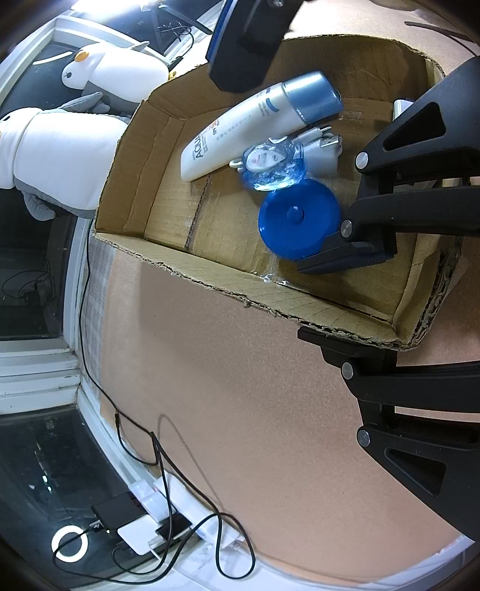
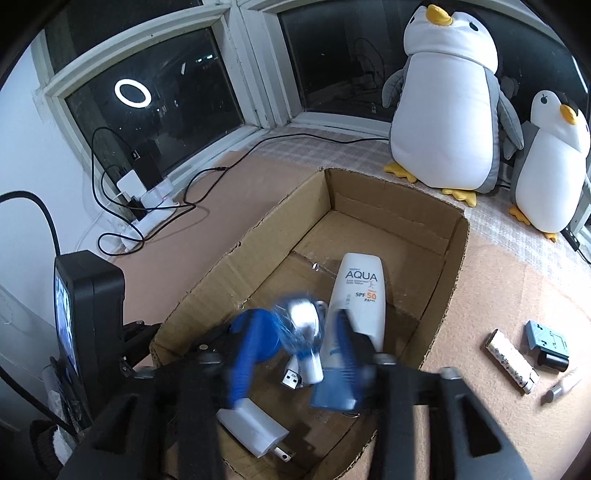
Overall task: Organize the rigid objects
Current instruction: 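Carry the sanitizer bottle into the box and open the right gripper, then move the right gripper to the pink lotion bottle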
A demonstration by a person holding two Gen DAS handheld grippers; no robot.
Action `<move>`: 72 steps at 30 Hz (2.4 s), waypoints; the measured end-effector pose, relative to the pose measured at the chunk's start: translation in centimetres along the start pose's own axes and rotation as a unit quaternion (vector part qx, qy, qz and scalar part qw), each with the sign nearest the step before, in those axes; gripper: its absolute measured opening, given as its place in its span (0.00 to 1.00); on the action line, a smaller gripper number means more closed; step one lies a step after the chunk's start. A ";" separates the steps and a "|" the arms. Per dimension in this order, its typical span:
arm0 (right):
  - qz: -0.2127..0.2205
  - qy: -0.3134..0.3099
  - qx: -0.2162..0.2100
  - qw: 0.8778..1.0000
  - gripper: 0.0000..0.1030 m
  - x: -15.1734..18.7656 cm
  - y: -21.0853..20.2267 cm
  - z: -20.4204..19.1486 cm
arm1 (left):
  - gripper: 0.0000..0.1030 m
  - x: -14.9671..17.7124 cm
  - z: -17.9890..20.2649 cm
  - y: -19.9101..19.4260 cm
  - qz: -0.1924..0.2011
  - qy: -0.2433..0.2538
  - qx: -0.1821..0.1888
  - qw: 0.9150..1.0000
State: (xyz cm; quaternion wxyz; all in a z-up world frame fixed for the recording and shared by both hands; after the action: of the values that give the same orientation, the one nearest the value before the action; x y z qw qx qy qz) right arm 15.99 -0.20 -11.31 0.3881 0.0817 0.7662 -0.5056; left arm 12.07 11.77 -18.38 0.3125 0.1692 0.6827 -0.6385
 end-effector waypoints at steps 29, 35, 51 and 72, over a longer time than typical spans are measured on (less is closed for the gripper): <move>0.003 -0.001 0.020 1.000 0.61 0.0 -0.7 0.6 | 0.27 0.1 0.0 0.1 0.000 0.000 -0.001 1.000; 0.003 0.011 0.031 0.999 0.62 0.8 -1.7 2.1 | 0.26 0.1 0.0 0.1 0.000 0.000 -0.001 1.000; 0.020 0.168 0.125 0.978 0.62 4.8 -7.4 15.7 | 0.27 0.1 0.0 0.1 0.000 0.000 -0.001 1.000; -0.028 0.267 0.228 0.936 0.61 7.6 -7.3 26.8 | 0.27 0.1 0.1 0.1 0.000 0.000 -0.001 1.000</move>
State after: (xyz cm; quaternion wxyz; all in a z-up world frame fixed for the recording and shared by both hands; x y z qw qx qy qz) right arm 20.74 -28.20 -16.25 0.1263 0.2785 0.7080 -0.6365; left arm 12.06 11.69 -18.49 0.3127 0.1689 0.6833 -0.6378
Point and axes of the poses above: each gripper's, at about its wrist camera, not at the fingertips, and y roughly the way its jaws point, z to its right, x to its underside, the point moved 3 cm from there along y, roughly the way its jaws point, and after that the axes turned 8 degrees about z, right-handed, at the moved point
